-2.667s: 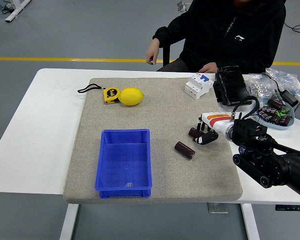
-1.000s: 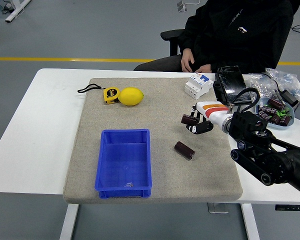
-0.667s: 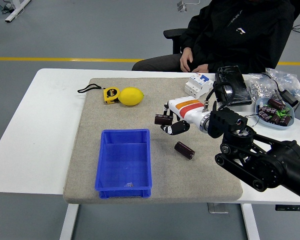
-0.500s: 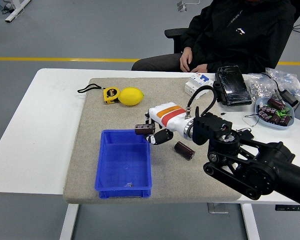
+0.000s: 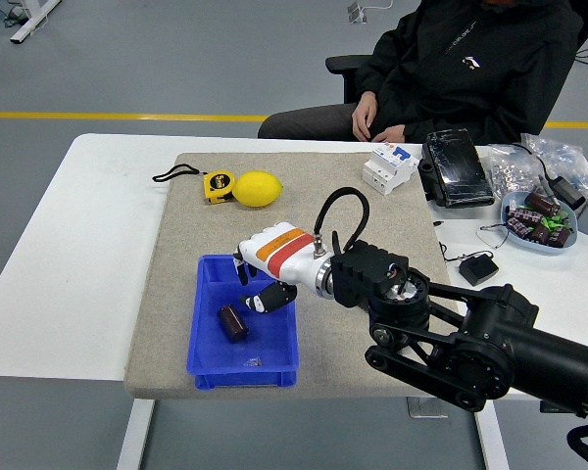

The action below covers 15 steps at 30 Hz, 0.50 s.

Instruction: Pick up the battery,place it into the box

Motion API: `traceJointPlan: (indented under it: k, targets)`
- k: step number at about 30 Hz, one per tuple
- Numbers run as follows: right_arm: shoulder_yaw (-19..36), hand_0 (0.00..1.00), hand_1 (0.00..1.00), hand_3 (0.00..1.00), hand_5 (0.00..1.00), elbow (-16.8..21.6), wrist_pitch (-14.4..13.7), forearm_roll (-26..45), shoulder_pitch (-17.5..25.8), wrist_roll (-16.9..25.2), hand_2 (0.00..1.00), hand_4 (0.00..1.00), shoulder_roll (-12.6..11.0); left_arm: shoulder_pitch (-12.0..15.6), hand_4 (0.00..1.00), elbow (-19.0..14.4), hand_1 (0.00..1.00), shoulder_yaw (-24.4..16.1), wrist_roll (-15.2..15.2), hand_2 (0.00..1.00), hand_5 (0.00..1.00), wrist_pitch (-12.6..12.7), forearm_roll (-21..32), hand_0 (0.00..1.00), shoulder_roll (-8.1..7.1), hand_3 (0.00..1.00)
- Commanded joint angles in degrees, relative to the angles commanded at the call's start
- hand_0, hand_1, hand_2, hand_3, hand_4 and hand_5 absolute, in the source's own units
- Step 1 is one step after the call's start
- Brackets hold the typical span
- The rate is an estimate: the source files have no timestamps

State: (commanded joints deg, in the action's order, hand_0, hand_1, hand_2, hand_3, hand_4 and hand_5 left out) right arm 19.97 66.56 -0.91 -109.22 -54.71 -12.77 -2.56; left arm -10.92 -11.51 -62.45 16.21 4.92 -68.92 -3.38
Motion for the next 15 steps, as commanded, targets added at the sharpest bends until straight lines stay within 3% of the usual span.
traceJointPlan:
  k: [3, 4, 9, 10, 15]
  targets:
    - [2.49, 0.306, 0.454, 0.515, 0.353, -0.62, 0.5, -0.48, -0.18, 0.81, 0.597, 0.743, -1.8, -0.06, 0.636, -0.01, 0.7, 0.08, 0.02, 0.663, 0.555, 0.0, 0.11, 0.724, -0.09, 0.584]
    - [3.28, 0.506, 0.599, 0.553, 0.374, -0.74, 0.97, -0.65, -0.18, 1.06, 0.689, 0.792, -2.64, -0.1, 0.635, -0.01, 0.699, 0.09, 0.02, 0.664, 0.551, 0.0, 0.11, 0.724, -0.13, 0.585]
    - [4.72, 0.506, 0.599, 0.553, 0.374, -0.34, 3.61, -1.35, -0.22, 2.46, 0.689, 0.792, -7.76, -0.16, 0.635, 0.03, 0.699, -0.11, 0.0, 0.664, 0.551, 0.08, 0.15, 0.724, -0.22, 0.585]
    - [4.45, 0.644, 0.674, 0.716, 0.381, -0.13, 4.09, -1.53, -0.33, 2.74, 0.753, 0.834, -8.71, -0.13, 0.635, 0.04, 0.7, -0.03, -0.05, 0.664, 0.548, 0.1, 0.28, 0.724, -0.25, 0.585]
    - [1.16, 0.644, 0.674, 0.716, 0.381, 1.77, 9.08, -1.84, -1.46, 7.18, 0.753, 0.834, -13.4, -0.15, 0.635, 0.05, 0.7, -1.3, 0.17, 0.664, 0.548, 0.03, -1.12, 0.724, -0.25, 0.585]
